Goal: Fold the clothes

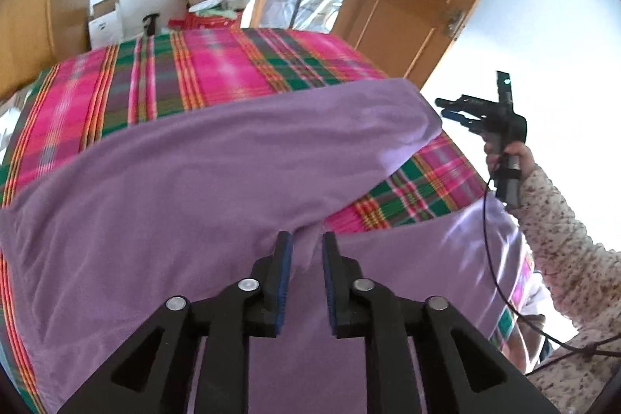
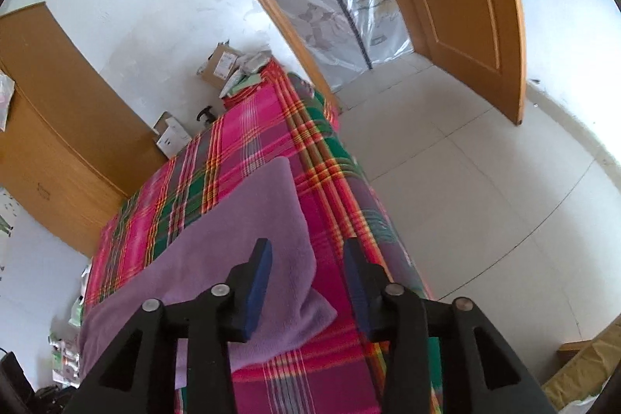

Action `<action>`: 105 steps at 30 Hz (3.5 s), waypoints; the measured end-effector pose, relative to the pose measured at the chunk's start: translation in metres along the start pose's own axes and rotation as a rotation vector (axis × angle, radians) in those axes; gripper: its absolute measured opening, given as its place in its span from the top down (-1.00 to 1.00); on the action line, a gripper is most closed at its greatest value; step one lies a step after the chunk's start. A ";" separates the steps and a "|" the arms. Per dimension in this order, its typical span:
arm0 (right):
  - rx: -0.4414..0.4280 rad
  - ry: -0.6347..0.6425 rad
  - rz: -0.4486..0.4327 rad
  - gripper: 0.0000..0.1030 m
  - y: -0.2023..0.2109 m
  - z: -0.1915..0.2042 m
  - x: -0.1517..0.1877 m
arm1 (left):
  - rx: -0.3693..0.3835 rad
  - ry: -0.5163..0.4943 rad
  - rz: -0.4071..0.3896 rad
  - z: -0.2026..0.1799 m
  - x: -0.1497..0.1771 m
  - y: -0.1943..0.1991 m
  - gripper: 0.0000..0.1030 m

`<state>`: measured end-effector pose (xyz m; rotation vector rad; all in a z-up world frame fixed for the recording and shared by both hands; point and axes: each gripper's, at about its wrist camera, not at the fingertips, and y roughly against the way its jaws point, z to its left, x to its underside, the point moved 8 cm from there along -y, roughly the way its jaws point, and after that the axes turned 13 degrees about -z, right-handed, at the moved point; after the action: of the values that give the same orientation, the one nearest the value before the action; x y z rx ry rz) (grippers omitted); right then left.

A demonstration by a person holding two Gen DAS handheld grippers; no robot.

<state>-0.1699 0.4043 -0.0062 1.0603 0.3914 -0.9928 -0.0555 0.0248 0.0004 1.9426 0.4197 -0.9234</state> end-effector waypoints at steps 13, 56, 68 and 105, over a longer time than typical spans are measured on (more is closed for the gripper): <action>-0.014 0.125 -0.028 0.90 -0.005 0.033 0.009 | 0.019 0.039 0.098 -0.007 -0.001 -0.086 0.56; -0.398 0.445 0.210 0.83 0.024 0.185 0.140 | -0.013 0.126 0.071 -0.006 -0.003 -0.103 0.56; -0.429 0.388 0.160 0.66 0.060 0.162 0.103 | -0.046 0.120 0.087 -0.004 0.002 -0.110 0.56; -0.195 0.049 0.069 0.85 0.009 0.086 0.049 | -0.170 -0.023 0.096 -0.006 0.005 -0.119 0.51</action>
<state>-0.1511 0.3072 0.0051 0.9171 0.4790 -0.8503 -0.1224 0.0917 -0.0717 1.7804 0.3759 -0.8210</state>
